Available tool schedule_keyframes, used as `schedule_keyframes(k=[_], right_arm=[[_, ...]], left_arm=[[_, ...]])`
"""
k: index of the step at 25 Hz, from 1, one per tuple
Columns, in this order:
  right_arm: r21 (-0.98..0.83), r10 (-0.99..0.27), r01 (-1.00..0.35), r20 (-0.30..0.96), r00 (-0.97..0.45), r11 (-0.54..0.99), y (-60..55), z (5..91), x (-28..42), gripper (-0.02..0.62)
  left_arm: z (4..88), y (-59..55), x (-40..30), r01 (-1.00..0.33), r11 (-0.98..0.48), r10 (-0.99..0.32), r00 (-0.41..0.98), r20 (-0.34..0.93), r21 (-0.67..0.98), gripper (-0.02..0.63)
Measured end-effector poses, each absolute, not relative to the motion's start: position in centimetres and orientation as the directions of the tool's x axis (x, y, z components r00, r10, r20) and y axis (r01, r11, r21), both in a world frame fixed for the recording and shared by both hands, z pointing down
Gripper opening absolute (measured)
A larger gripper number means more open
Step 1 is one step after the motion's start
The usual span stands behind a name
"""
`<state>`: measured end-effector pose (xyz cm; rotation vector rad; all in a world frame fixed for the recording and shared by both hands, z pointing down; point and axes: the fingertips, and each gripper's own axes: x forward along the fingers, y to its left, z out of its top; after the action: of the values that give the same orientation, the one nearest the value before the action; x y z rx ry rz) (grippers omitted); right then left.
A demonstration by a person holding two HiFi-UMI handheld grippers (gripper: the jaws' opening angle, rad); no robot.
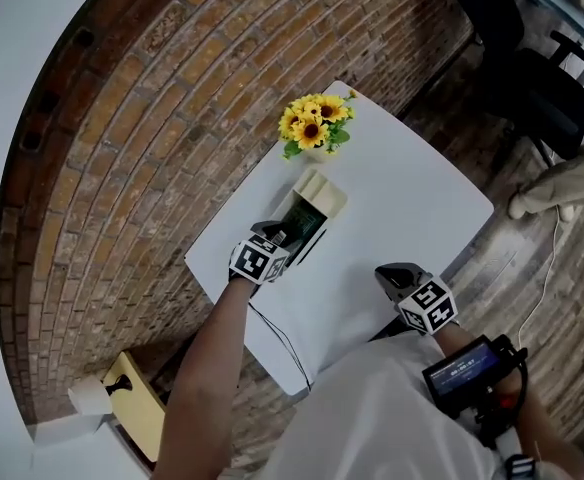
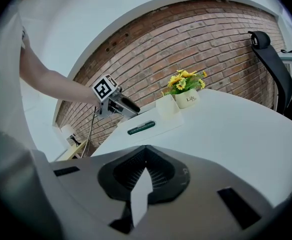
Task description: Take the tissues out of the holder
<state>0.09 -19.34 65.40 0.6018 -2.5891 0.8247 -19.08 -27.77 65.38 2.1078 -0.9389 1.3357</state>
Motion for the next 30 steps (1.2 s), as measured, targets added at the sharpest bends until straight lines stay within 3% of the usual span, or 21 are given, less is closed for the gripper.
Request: schedule_keyframes(k=[4,17,24,30], right_arm=[[-0.458,-0.273,-0.48,0.446,-0.852,0.748,-18.9,65.2,-0.1,0.005],[-0.468,-0.273,-0.486,0.453,-0.849,0.738,-19.6,66.0,0.0,0.005],[-0.468,-0.271,-0.489,0.457,-0.847,0.736,-19.7,66.0,-0.3,0.005],[-0.465,-0.265,-0.485,0.461,-0.847,0.741,-19.4,66.0,-0.3,0.005]], left_arm=[[66.3,-27.9,-18.8,-0.744,-0.665,-0.233,0.283,0.93,0.06,0.258],[67.6,-28.4,-18.9,-0.741,-0.665,-0.165,0.27,0.949,0.095,0.261],[67.3,-28.2,-19.1,-0.747,-0.658,-0.164,0.265,0.95,0.095,0.174],[66.9,-27.9,-19.3,-0.768,-0.636,-0.193,0.261,0.946,0.082,0.152]])
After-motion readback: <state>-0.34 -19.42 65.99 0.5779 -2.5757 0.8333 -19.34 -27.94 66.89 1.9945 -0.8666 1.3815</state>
